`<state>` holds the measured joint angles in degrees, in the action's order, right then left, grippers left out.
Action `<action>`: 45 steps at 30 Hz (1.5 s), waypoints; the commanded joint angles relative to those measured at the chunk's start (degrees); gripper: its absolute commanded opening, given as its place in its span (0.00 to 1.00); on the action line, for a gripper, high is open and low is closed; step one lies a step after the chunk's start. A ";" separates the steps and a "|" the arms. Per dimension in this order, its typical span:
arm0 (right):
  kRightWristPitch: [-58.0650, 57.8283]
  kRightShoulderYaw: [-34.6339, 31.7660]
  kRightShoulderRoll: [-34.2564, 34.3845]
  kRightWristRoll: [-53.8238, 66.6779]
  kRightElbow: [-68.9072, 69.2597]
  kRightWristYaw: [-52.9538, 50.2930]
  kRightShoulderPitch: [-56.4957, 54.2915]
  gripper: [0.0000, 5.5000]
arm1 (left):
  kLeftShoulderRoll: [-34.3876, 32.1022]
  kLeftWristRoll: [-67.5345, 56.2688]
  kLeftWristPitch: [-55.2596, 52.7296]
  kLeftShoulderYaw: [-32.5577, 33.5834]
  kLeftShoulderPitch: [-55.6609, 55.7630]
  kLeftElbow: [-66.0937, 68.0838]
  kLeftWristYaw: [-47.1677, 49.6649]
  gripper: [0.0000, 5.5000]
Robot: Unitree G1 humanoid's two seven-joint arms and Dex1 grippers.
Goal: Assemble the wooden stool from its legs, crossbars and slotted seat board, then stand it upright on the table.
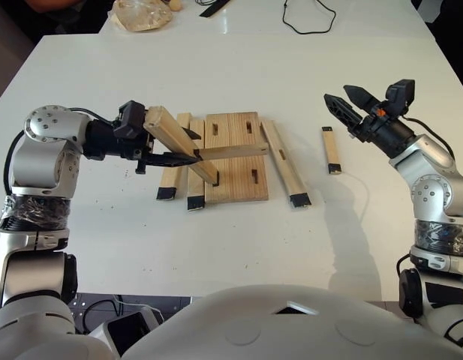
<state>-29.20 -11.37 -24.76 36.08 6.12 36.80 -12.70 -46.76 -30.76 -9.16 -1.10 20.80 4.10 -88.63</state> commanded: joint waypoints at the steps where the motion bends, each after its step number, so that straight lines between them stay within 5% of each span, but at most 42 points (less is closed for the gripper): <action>1: -0.78 0.25 1.38 0.50 1.35 -1.06 1.25 0.65 | 1.62 4.21 1.51 -4.48 -10.10 -4.63 2.24 0.37; 12: 0.05 1.30 2.11 -1.60 1.29 -1.63 1.93 0.65 | 0.22 10.33 3.82 -9.00 -8.20 -1.39 6.43 0.37; 14: 0.43 0.92 2.43 -1.73 1.21 -2.33 2.05 0.65 | -0.23 9.80 2.89 -8.79 -7.42 -1.79 7.85 0.46; 18: 1.32 0.04 2.96 -1.74 1.21 -3.63 2.44 0.65 | -0.22 10.68 1.34 -6.66 -8.65 -5.21 11.63 0.57; 27: 3.19 -2.70 3.56 -1.53 2.33 -5.94 4.93 0.65 | -5.18 11.01 -1.24 3.53 -18.83 -6.67 18.23 0.57; 37: 6.11 -6.46 5.26 -3.24 -1.28 -12.61 3.26 0.65 | 16.73 10.05 -23.09 9.94 -23.37 -18.43 57.13 0.57; 45: 4.14 -6.99 1.68 -3.25 -3.65 -11.07 0.90 0.65 | 23.15 10.70 -28.70 11.34 -28.11 -23.54 67.20 0.65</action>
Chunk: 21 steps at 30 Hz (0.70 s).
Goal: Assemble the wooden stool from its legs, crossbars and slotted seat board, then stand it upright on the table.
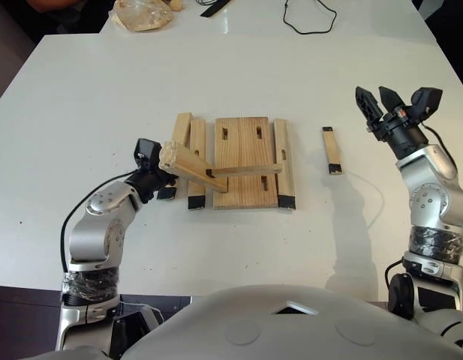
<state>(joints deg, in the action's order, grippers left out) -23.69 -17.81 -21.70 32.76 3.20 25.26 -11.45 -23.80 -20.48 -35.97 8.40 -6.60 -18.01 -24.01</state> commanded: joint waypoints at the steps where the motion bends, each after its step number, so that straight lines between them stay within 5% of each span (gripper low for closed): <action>1: -1.46 -0.38 -1.34 0.08 -0.81 0.59 -0.23 0.65 | 0.12 0.92 -2.49 2.08 -1.06 -1.61 3.54 0.65; 21: -0.71 -0.29 2.25 0.16 2.94 -0.84 4.68 0.65 | -5.22 0.69 -16.50 0.29 -1.75 0.31 2.71 0.62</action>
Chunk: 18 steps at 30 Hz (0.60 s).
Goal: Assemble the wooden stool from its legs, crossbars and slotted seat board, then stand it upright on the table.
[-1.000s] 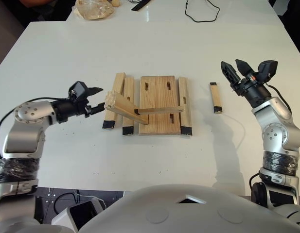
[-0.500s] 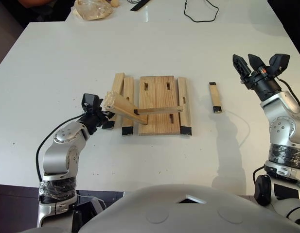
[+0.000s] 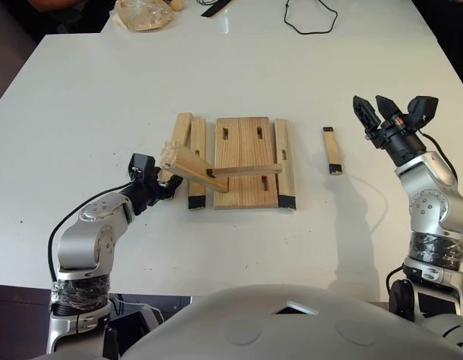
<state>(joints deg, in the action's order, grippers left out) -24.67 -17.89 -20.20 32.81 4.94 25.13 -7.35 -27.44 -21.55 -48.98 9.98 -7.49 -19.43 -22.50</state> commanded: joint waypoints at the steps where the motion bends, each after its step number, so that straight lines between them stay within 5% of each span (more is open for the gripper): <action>1: 0.33 -0.19 0.95 0.09 1.23 -0.92 0.62 0.65 | -1.84 2.50 -3.94 -1.81 -0.99 2.00 1.75 0.60; 9: 1.30 -0.55 0.66 -0.98 -1.84 -1.44 -3.00 0.65 | 4.80 3.58 -11.88 -2.04 0.05 -1.03 10.79 0.38; 12: 1.38 -0.85 0.11 -1.33 -3.76 -2.23 -5.86 0.65 | 7.00 3.88 -11.91 0.08 2.58 -0.51 13.60 0.37; 16: 0.09 -2.34 0.37 0.54 -7.44 -3.95 -13.54 0.65 | 12.19 -0.51 -4.01 13.54 19.42 7.25 20.63 0.37; 18: -2.06 -1.39 1.68 3.07 -7.63 -3.43 -18.53 0.65 | 15.34 -12.17 -0.93 22.78 34.33 12.01 21.68 0.37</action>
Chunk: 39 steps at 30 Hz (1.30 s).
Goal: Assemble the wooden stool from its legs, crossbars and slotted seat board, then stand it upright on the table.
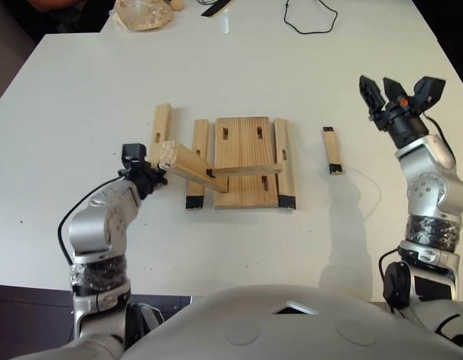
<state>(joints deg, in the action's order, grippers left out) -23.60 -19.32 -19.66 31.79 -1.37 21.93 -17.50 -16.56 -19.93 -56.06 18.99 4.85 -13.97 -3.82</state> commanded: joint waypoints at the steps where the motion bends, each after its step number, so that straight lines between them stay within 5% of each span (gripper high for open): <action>1: -4.11 0.98 1.72 5.08 -0.89 0.75 -10.16 0.65 | 5.02 -18.38 6.93 16.41 27.12 8.00 2.27 0.37; 4: -8.78 7.23 1.28 11.37 7.09 10.89 -14.13 0.65 | -0.31 -30.09 6.13 14.90 38.26 9.69 -15.15 0.37; 7: -13.60 7.88 -0.26 19.13 12.02 15.83 -17.98 0.65 | -8.31 -34.27 4.12 9.62 36.60 6.71 -34.06 0.37; 17: -23.88 5.80 -1.58 41.56 19.57 13.99 -22.73 0.80 | -25.41 -28.07 12.11 -3.27 32.22 11.04 -67.97 0.37; 35: -26.39 14.21 -1.41 38.26 18.43 10.18 -24.06 0.80 | -26.00 -28.72 15.99 -9.32 30.58 5.93 -74.95 0.37; 39: -25.08 13.98 -1.33 36.11 17.78 10.70 -23.90 0.70 | -26.24 -27.72 16.73 -10.20 29.98 6.61 -74.85 0.37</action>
<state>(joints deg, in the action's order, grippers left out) -49.52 -4.86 -20.59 69.02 16.67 32.33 -41.73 -42.12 -48.20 -40.01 9.36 35.17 -7.06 -78.48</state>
